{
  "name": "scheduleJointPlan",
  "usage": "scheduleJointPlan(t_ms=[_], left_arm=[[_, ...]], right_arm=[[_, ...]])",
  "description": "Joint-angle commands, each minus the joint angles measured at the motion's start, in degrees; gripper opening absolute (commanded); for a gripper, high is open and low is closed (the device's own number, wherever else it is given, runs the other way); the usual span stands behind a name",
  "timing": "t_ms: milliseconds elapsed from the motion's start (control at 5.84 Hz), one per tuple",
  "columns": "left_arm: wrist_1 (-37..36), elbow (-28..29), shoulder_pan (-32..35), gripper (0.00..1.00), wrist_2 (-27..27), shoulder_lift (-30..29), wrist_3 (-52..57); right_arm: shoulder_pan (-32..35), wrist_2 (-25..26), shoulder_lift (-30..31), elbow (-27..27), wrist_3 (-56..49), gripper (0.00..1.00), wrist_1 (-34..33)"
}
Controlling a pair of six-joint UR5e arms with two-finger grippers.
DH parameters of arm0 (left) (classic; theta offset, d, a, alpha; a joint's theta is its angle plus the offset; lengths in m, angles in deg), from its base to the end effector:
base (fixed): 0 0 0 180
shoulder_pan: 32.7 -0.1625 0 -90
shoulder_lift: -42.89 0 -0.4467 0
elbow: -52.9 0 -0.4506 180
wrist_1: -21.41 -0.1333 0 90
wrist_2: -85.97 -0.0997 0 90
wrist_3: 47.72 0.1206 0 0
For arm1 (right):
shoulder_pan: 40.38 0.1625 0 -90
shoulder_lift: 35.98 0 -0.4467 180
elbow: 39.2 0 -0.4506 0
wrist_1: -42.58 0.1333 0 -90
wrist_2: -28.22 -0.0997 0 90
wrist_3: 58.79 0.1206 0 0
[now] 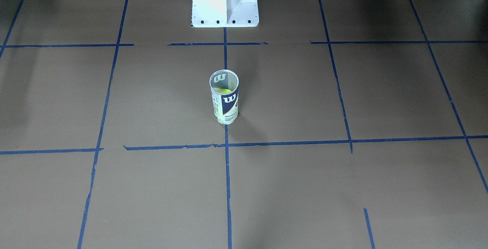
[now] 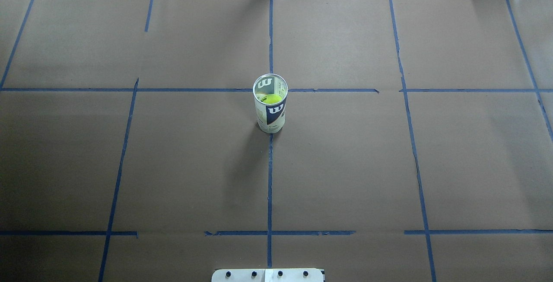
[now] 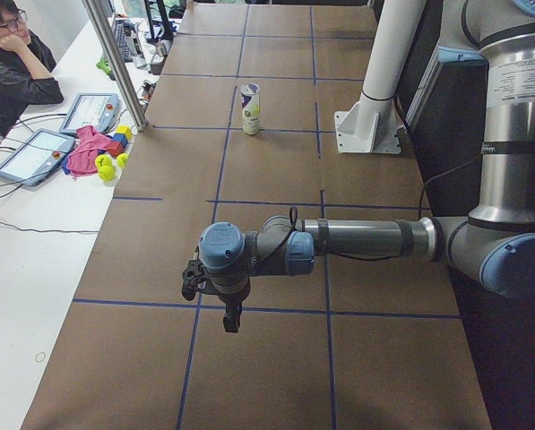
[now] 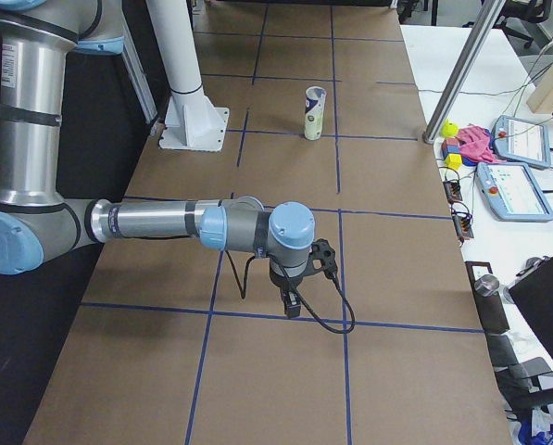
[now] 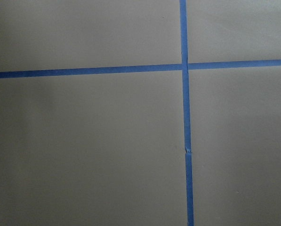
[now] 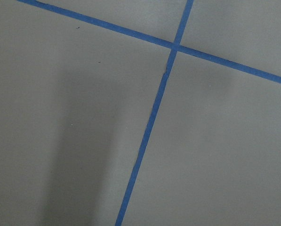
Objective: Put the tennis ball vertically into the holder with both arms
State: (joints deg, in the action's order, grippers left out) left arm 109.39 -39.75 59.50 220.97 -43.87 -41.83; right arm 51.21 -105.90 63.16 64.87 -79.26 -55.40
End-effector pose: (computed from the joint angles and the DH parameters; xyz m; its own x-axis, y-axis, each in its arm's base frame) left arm -0.0680 -0.5188 0.7029 0.7056 0.0434 -0.7073 -0.0342 0.9990 0.0272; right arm 0.0624 -0.4714 0.6566 0.6810 -0.2957 0.6699 0.2246 0.9551 0.1933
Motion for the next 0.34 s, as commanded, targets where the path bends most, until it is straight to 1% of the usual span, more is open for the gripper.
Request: scheduleJointPlan(t_ms=[0, 171], left_arm=[[0.1, -0.1, 0.0, 1.0, 0.0, 0.5, 0.0], [0.1, 0.1, 0.0, 1.0, 0.0, 0.5, 0.0]], right_arm=[[0.0, -0.1, 0.0, 0.0, 0.0, 1.0, 0.1], [0.0, -0.1, 0.0, -0.1, 0.0, 1.0, 0.1]])
